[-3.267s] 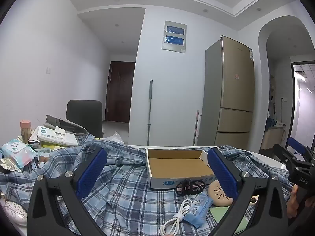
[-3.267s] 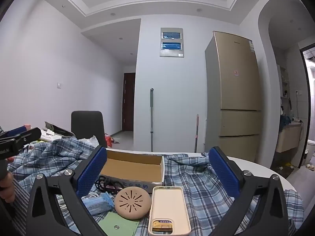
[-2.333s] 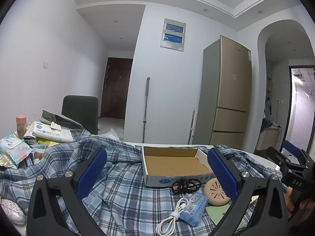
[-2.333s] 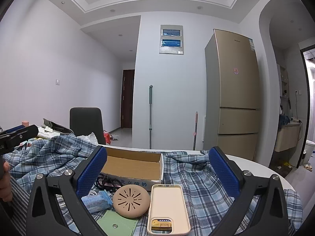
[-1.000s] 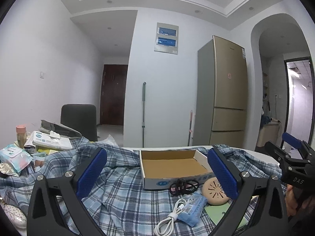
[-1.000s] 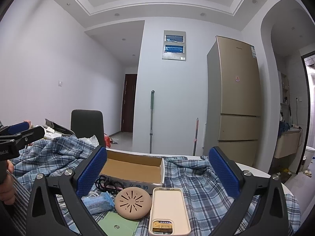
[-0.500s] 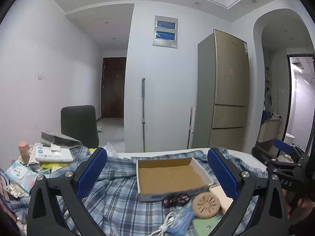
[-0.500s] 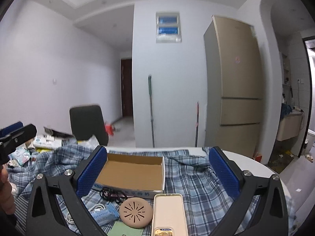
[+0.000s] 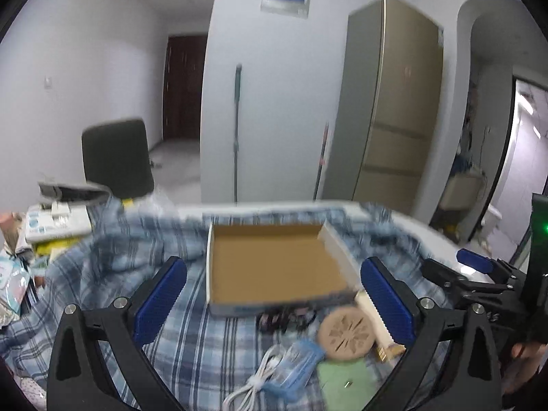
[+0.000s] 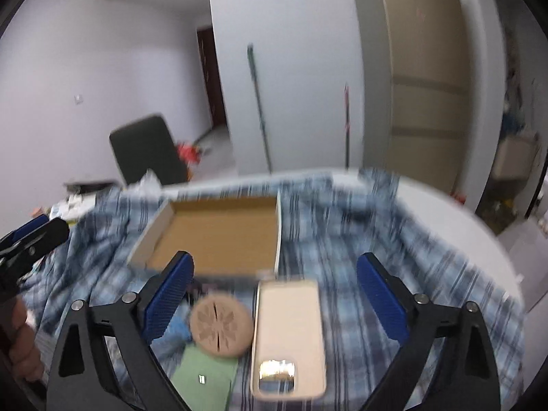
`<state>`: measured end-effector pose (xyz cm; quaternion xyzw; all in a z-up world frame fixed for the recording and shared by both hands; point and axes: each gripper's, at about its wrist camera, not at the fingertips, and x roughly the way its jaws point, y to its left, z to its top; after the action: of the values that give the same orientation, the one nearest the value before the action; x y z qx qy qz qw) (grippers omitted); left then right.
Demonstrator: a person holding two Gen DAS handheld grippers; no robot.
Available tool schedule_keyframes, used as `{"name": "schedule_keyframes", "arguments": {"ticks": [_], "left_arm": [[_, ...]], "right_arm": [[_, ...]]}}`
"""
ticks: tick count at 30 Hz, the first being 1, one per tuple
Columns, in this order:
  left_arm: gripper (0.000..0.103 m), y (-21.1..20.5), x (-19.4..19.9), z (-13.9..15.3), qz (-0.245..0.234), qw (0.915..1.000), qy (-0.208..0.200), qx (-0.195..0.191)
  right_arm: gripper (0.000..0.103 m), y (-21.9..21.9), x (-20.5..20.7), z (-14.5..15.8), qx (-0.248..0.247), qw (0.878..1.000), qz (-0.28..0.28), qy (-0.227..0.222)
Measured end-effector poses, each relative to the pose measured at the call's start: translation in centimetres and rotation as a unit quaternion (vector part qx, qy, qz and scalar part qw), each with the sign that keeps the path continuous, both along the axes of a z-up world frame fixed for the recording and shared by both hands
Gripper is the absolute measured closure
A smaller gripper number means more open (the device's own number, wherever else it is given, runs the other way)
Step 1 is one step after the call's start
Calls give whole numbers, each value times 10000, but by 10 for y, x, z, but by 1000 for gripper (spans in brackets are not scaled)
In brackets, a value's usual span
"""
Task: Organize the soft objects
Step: 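Move the right tool to the beige phone case and close on it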
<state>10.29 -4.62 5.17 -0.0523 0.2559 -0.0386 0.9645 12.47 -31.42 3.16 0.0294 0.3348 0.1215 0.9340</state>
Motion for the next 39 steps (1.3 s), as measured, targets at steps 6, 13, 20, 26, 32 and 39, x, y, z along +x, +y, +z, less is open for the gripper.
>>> {"name": "schedule_keyframes", "arguments": {"ticks": [6,13,20,26,32,39], "left_arm": [[0,5,2,-47,-192,9990,398,-103],[6,-9,11,-90,-635,9957,623,240],[11,-13,14,-95,-763,9939,763,229],[13,-14,17,-99,-738,9932,867,236],[13,-14,17,-99,-728,9932,869,276],[13,-12,18,-101,-691,9930,929,233]], "right_arm": [[17,-2,10,-53,-252,9973,83,684],[28,10,26,-87,-374,9933,263,1065],[34,12,27,-93,-613,9909,110,1190],[40,9,28,-93,-538,9912,83,1204],[35,17,27,-94,-646,9906,208,1189],[29,16,31,-98,-595,9889,263,1339]]}}
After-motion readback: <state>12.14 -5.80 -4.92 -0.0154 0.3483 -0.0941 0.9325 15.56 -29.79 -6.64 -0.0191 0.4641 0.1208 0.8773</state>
